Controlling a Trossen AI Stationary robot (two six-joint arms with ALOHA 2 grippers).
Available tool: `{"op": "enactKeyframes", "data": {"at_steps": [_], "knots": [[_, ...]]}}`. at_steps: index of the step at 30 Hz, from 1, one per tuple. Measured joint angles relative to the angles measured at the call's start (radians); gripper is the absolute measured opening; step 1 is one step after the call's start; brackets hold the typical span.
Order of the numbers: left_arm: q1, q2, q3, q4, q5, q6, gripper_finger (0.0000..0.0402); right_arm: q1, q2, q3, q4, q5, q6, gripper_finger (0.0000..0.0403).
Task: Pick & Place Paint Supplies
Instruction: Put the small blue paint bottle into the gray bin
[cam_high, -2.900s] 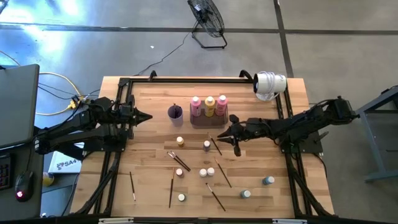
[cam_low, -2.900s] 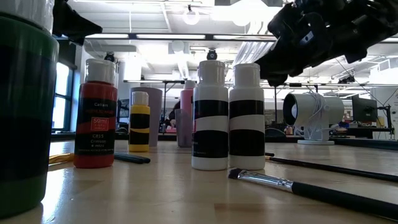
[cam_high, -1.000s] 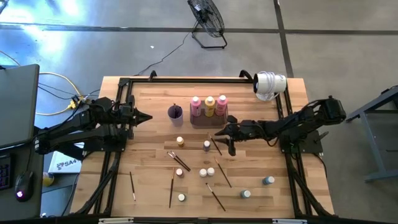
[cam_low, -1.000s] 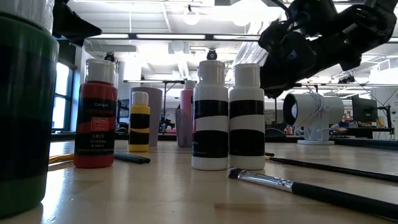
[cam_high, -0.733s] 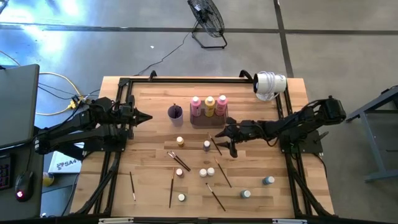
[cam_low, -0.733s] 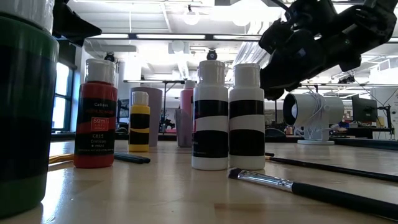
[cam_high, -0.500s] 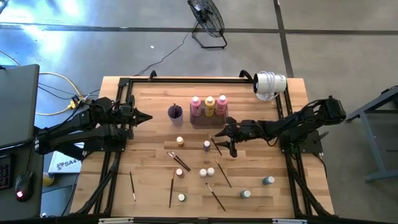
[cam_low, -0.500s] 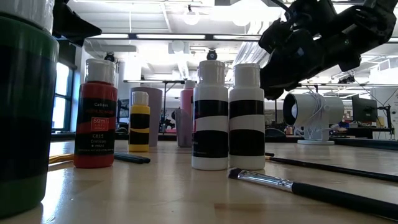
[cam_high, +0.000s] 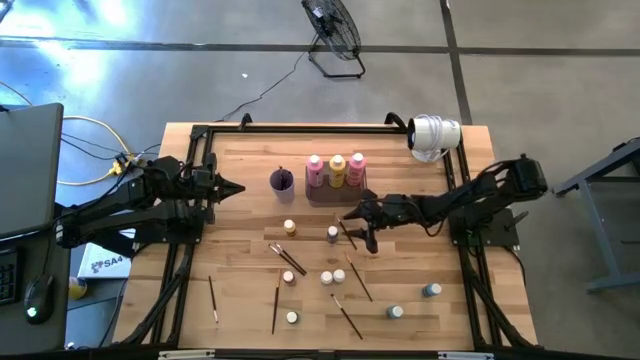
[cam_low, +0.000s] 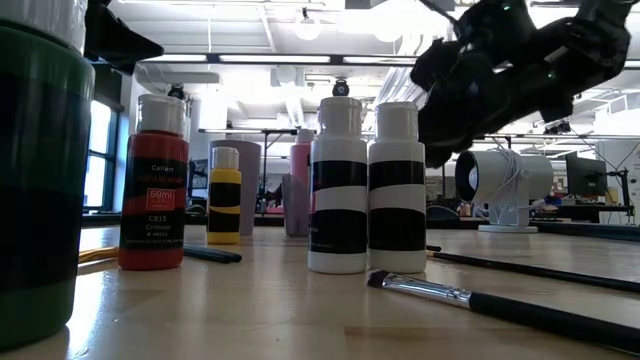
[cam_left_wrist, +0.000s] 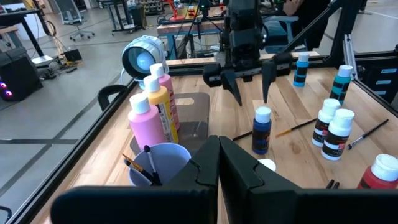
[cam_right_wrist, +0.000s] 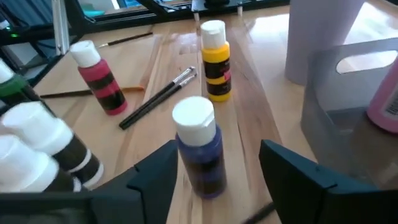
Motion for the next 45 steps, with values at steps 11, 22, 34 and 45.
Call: {"op": "enactKeyframes", "data": {"at_steps": [11, 22, 34, 45], "knots": [[0.0, 0.0, 0.0, -0.001, 0.0, 0.0, 0.0003, 0.0, 0.117, 0.096, -0.001, -0.035, -0.011, 0.0239], [0.0, 0.0, 0.0, -0.001, 0.0, 0.0, 0.0003, 0.0, 0.138, 0.156, -0.034, -0.058, -0.01, 0.0239], [0.0, 0.0, 0.0, -0.009, 0.001, 0.0, 0.0003, 0.0, 0.196, 0.177, -0.031, -0.078, -0.009, 0.0239], [0.0, 0.0, 0.0, -0.009, 0.0, 0.0, 0.0003, 0.0, 0.183, 0.177, -0.034, -0.075, -0.01, 0.0227]]}}
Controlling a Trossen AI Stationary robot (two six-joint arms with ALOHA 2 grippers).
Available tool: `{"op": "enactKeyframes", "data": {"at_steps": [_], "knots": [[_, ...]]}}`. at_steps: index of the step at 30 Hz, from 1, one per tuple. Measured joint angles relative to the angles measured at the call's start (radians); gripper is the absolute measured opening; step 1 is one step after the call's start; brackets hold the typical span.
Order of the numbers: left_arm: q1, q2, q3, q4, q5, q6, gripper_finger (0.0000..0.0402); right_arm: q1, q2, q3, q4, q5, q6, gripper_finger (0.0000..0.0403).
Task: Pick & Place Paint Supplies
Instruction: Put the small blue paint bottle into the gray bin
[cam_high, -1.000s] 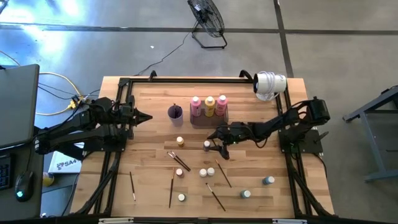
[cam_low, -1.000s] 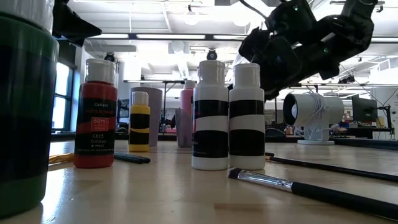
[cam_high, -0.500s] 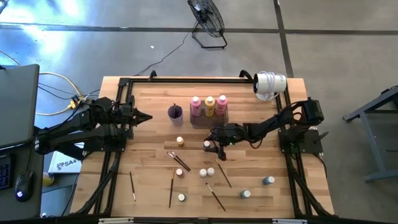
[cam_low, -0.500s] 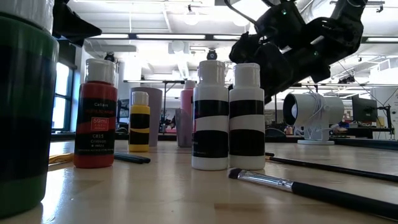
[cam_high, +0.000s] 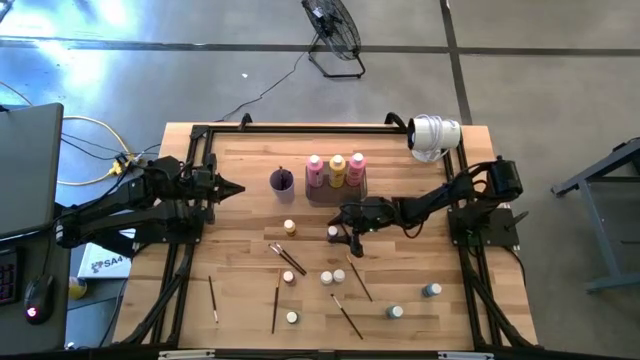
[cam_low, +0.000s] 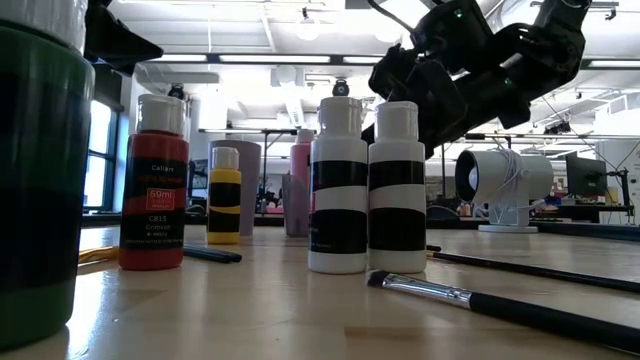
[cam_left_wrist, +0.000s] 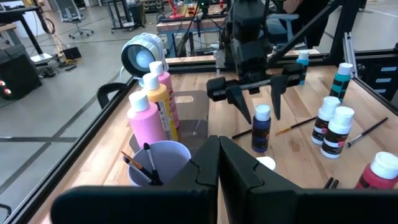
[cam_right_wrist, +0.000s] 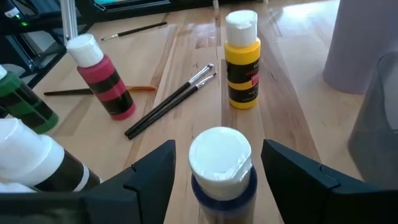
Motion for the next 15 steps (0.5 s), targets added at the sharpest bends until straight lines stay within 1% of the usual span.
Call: {"op": "enactKeyframes", "data": {"at_steps": [8, 15], "knots": [[0.0, 0.0, 0.0, 0.0, 0.0, 0.0, 0.0003, 0.0, 0.0, 0.0, 0.0, 0.0, 0.006, 0.018], [0.0, 0.0, 0.0, 0.0, 0.0, 0.0, 0.0003, 0.0, 0.0, 0.0, 0.003, -0.002, 0.007, 0.0148]]}}
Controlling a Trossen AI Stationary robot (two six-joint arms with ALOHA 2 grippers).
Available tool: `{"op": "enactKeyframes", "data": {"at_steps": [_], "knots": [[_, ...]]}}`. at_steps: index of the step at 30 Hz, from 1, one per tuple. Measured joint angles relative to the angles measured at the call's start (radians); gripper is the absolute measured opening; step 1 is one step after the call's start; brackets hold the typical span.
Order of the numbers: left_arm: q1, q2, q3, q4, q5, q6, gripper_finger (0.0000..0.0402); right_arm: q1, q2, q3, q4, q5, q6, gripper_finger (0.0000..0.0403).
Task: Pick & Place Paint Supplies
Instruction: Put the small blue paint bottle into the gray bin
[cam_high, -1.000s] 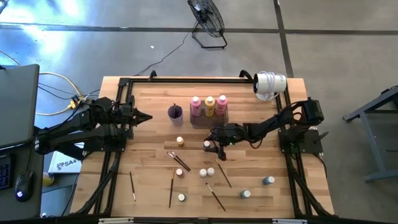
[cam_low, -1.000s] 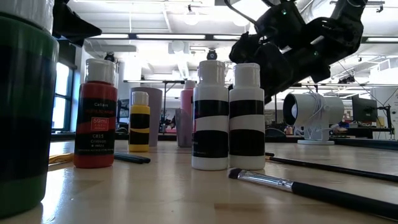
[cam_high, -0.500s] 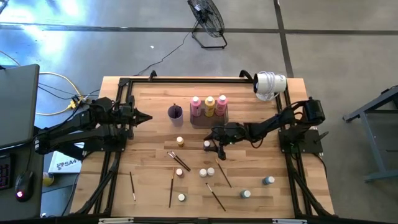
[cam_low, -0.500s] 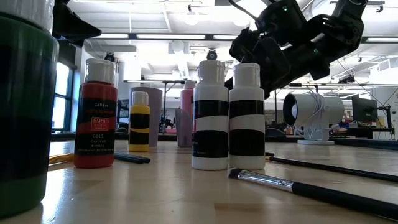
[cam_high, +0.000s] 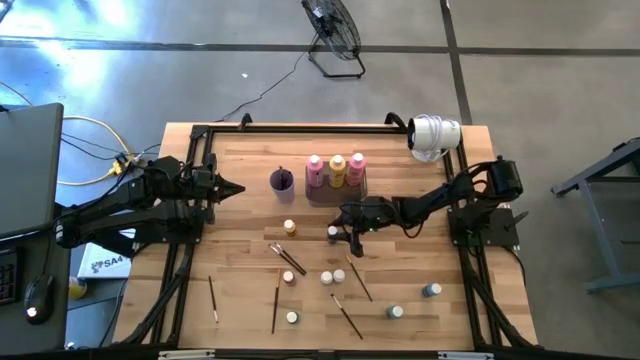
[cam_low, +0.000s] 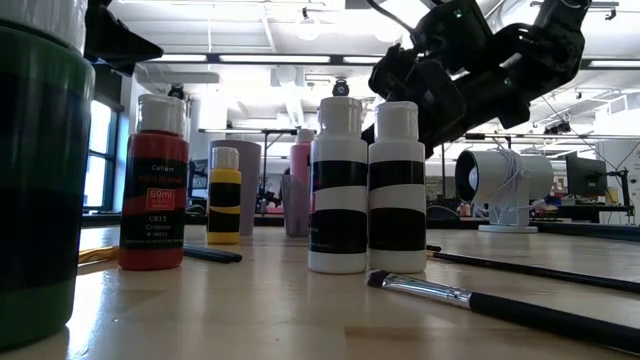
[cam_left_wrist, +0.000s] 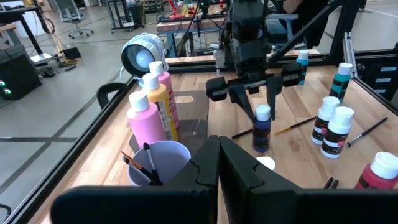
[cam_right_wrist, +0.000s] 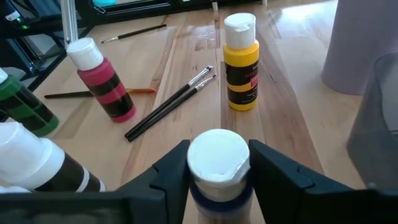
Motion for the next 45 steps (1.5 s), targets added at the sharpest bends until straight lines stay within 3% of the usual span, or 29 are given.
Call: {"op": "enactKeyframes", "data": {"at_steps": [7, 13, 20, 30, 36, 45], "knots": [[0.0, 0.0, 0.0, 0.0, 0.0, 0.0, 0.0003, 0.0, -0.004, 0.0, 0.001, -0.002, 0.003, 0.012], [0.0, 0.0, 0.0, 0.0, 0.0, 0.0, 0.0003, 0.0, -0.009, 0.0, -0.002, -0.009, 0.046, 0.0121], [0.0, 0.0, 0.0, 0.0, 0.0, 0.0, 0.0003, 0.0, -0.119, -0.001, -0.044, -0.022, 0.032, 0.0115], [0.0, 0.0, 0.0, 0.0, 0.0, -0.001, 0.0003, 0.0, -0.396, -0.001, -0.296, 0.247, -0.034, 0.0115], [0.0, 0.0, 0.0, 0.0, 0.0, -0.001, 0.0003, 0.0, -0.473, 0.0, -0.357, 0.42, -0.034, 0.0118], [0.0, 0.0, 0.0, 0.0, 0.0, -0.001, 0.0003, -0.056, -0.467, 0.0, -0.382, 0.443, -0.029, 0.0114]]}}
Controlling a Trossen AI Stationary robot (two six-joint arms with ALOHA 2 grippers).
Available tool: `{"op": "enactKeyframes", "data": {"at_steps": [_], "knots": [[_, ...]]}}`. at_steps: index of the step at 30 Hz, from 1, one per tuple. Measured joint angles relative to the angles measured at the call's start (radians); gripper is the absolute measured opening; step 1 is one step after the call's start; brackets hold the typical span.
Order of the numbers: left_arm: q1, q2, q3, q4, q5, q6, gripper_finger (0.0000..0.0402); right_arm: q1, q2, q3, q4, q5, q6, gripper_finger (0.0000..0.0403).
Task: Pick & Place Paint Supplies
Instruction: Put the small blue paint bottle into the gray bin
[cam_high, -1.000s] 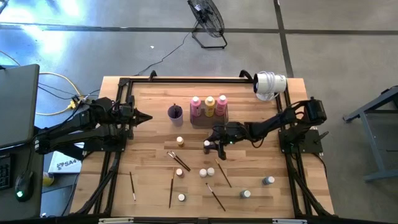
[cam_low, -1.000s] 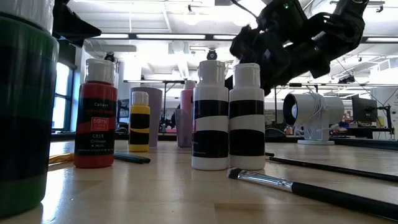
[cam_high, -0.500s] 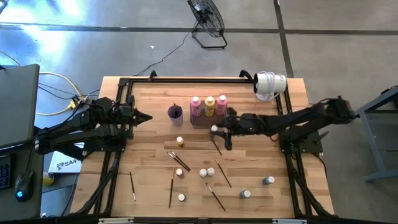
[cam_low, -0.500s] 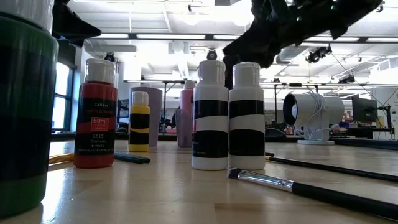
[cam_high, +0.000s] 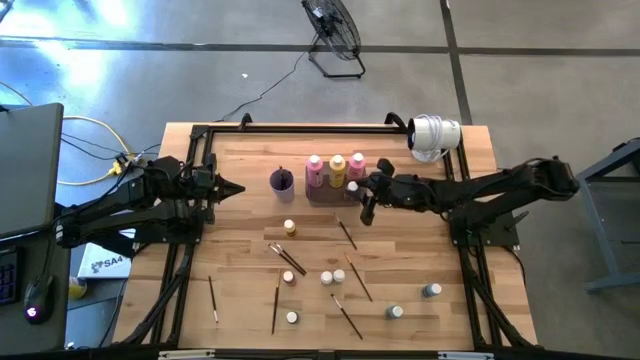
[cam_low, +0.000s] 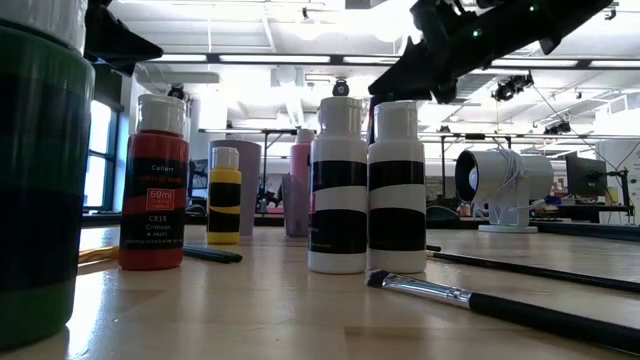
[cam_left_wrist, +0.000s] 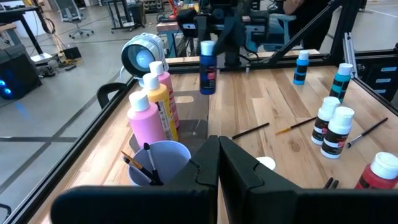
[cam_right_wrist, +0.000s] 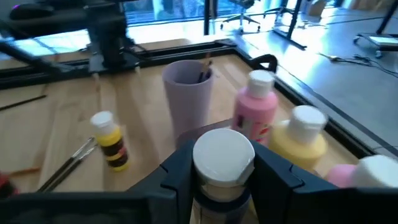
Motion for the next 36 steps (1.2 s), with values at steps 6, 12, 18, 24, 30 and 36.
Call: {"op": "enactKeyframes", "data": {"at_steps": [6, 12, 18, 24, 30, 36], "knots": [[0.0, 0.0, 0.0, 0.0, 0.0, 0.0, 0.0003, -0.058, 0.004, -0.001, -0.001, -0.035, 0.001, 0.0113], [0.0, 0.0, 0.0, 0.0, 0.0, 0.0, 0.0003, -0.105, 0.007, -0.067, 0.042, -0.112, 0.038, 0.0118], [0.0, 0.0, 0.0, -0.008, 0.0, 0.0, 0.0003, -0.138, 0.007, -0.161, 0.187, -0.11, 0.049, 0.0111], [0.0, 0.0, 0.0, -0.008, 0.0, 0.0, 0.0003, -0.161, 0.007, -0.204, 0.214, -0.102, 0.071, 0.0119], [0.0, 0.0, 0.0, -0.008, 0.0, 0.0, 0.0003, -0.167, 0.008, -0.212, 0.213, -0.103, 0.072, 0.011], [0.0, 0.0, 0.0, -0.008, 0.0, 0.0, 0.0003, -0.167, 0.054, -0.211, 0.228, -0.104, 0.084, 0.0119]]}}
